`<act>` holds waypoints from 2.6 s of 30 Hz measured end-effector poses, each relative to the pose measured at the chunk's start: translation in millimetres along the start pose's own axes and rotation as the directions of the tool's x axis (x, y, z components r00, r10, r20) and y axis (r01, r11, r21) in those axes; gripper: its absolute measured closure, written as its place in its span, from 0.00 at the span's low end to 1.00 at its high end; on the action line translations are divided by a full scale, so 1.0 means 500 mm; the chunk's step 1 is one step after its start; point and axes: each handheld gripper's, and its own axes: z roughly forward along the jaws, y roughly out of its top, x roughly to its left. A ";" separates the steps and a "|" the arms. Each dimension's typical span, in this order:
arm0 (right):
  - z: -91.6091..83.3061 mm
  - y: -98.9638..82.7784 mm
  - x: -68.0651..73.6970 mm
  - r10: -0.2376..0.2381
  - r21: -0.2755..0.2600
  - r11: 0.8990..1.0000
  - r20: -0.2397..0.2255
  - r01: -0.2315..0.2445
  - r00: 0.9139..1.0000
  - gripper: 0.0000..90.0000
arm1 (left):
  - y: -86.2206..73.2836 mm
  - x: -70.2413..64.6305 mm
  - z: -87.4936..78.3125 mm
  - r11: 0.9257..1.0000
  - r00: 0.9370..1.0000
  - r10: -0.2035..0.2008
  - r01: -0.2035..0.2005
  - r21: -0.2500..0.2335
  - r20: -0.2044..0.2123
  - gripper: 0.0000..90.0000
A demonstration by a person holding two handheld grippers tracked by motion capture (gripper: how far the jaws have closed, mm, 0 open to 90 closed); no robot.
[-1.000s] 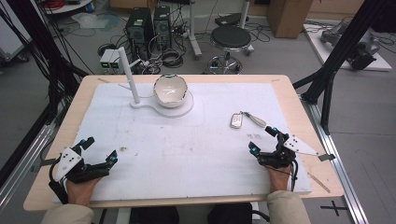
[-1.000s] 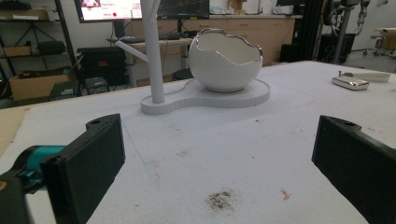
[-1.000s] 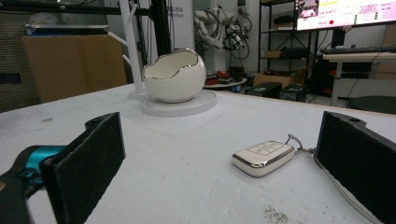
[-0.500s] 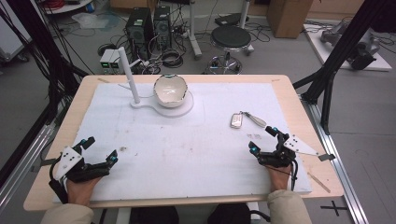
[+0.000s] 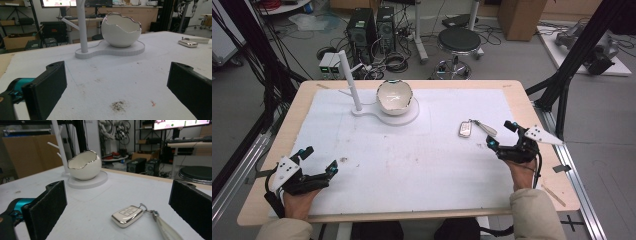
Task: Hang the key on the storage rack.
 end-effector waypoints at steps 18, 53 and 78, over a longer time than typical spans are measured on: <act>0.080 0.145 -0.094 -0.076 0.383 0.922 0.044 0.054 0.996 0.01 | 0.001 0.002 0.004 1.000 1.000 -0.014 0.014 0.012 0.000 0.03; 0.227 0.041 -0.162 -0.146 0.871 0.486 -0.003 0.075 0.989 0.33 | 0.001 0.002 0.004 1.000 1.000 -0.006 0.006 0.021 0.001 0.03; 0.253 0.027 -0.151 -0.163 0.910 0.402 -0.036 0.099 0.986 0.82 | 0.001 0.000 0.005 1.000 1.000 0.000 0.000 0.026 0.006 0.03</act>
